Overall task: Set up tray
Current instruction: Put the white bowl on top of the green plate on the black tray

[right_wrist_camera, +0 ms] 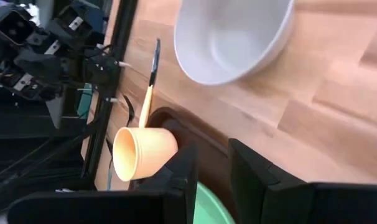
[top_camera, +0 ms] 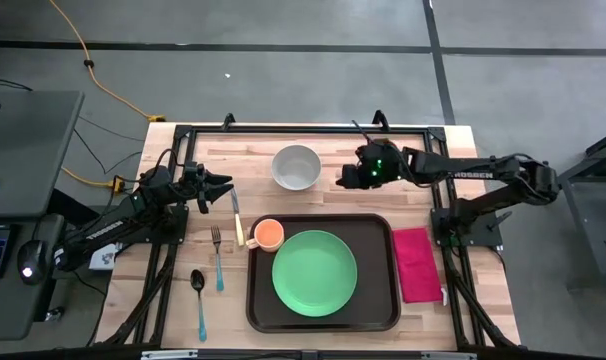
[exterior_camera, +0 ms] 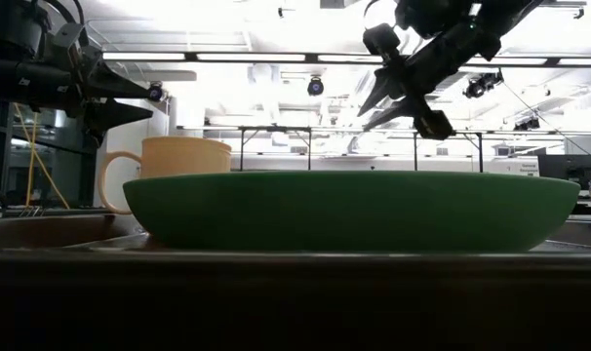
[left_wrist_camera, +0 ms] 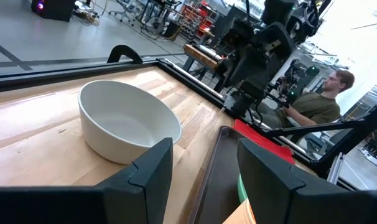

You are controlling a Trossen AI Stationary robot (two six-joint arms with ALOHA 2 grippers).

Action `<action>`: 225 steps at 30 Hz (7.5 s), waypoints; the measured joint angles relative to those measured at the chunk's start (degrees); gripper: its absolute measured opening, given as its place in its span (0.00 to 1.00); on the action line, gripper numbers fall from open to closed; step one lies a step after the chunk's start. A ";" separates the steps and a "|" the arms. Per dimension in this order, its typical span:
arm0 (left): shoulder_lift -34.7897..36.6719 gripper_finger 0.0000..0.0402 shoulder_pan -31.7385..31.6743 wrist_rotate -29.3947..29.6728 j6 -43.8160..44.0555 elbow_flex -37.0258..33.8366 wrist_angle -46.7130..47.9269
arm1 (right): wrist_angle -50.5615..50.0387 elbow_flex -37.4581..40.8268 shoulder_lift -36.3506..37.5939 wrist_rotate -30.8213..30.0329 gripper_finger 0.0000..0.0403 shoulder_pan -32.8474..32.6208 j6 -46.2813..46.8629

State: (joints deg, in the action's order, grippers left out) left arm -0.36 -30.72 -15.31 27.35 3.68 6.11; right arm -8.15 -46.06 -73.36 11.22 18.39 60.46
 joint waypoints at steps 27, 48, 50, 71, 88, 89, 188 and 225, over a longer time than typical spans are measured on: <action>0.00 0.53 0.00 0.42 -0.37 0.00 0.02 | -6.40 -11.79 -8.73 4.95 0.16 6.41 -15.50; -0.02 0.53 0.00 0.42 -0.50 0.00 0.02 | -40.20 -50.61 -34.50 -1.86 0.16 9.54 -31.96; -0.01 0.53 0.00 0.42 -0.50 0.00 0.02 | -40.03 -50.87 -34.71 -1.86 0.16 9.87 -31.68; 0.00 0.53 0.00 1.47 -0.47 0.00 0.02 | -41.04 -50.86 -37.65 -4.31 0.16 10.10 -33.46; -0.02 0.53 0.00 2.54 -0.56 -0.02 0.04 | -40.84 -50.86 -41.14 -4.90 0.16 10.07 -33.91; -0.01 0.53 0.00 2.55 -0.58 -0.02 0.04 | -40.86 -50.86 -41.11 -4.92 0.16 10.06 -33.93; -0.01 0.53 0.00 2.51 -0.04 -0.02 -0.02 | -33.05 -46.86 -46.40 -7.30 0.01 8.18 -36.51; 0.00 0.53 0.00 2.51 -0.02 -0.02 -0.04 | -32.67 -46.86 -46.12 -3.26 0.00 8.58 -33.91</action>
State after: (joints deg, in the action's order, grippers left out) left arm -0.36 -30.72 -12.80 27.33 3.66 6.07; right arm -40.82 -92.92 -119.48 7.96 26.97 26.55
